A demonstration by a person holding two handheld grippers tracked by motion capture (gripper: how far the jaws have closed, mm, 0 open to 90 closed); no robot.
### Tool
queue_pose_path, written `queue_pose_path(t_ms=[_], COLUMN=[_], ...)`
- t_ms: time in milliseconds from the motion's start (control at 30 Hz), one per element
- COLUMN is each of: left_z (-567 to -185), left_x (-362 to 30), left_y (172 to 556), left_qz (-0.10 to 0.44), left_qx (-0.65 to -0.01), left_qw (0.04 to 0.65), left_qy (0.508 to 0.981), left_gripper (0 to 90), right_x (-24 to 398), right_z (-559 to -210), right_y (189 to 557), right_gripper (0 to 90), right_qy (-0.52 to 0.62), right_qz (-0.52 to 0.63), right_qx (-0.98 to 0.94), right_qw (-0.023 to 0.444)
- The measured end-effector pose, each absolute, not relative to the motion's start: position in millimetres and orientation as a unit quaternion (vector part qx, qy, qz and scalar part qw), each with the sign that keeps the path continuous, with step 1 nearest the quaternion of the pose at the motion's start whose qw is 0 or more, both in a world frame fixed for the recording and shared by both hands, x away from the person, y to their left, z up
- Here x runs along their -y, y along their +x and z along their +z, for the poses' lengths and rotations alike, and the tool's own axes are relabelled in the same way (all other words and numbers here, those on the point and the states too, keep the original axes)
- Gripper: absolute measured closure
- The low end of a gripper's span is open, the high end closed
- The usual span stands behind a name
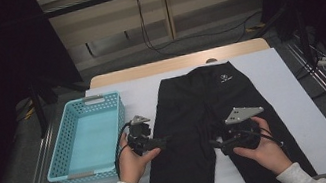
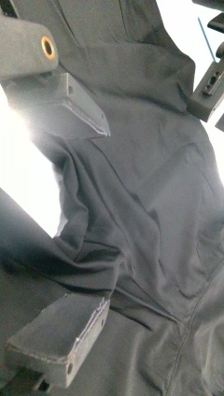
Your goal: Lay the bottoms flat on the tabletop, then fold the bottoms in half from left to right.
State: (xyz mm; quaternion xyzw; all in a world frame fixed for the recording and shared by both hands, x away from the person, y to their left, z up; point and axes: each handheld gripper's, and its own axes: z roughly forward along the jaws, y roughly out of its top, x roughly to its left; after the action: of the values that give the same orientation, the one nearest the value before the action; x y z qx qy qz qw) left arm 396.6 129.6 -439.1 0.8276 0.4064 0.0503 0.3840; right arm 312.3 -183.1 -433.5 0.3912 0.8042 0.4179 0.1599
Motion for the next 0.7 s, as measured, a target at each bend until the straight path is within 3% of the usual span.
queue_pose_path(t_ms=[700], left_z=[-442.5], left_x=[-133.1], left_y=[390.6], left_qz=[0.055], left_qx=[-0.424], left_qw=[0.374], left_qy=[0.823], left_gripper=[7.5], right_x=[182.7], right_z=[-433.5], right_y=[311.8], right_gripper=[14.7], right_qy=[0.385], right_qz=[0.419], right_qx=[-0.807], right_qw=[0.158])
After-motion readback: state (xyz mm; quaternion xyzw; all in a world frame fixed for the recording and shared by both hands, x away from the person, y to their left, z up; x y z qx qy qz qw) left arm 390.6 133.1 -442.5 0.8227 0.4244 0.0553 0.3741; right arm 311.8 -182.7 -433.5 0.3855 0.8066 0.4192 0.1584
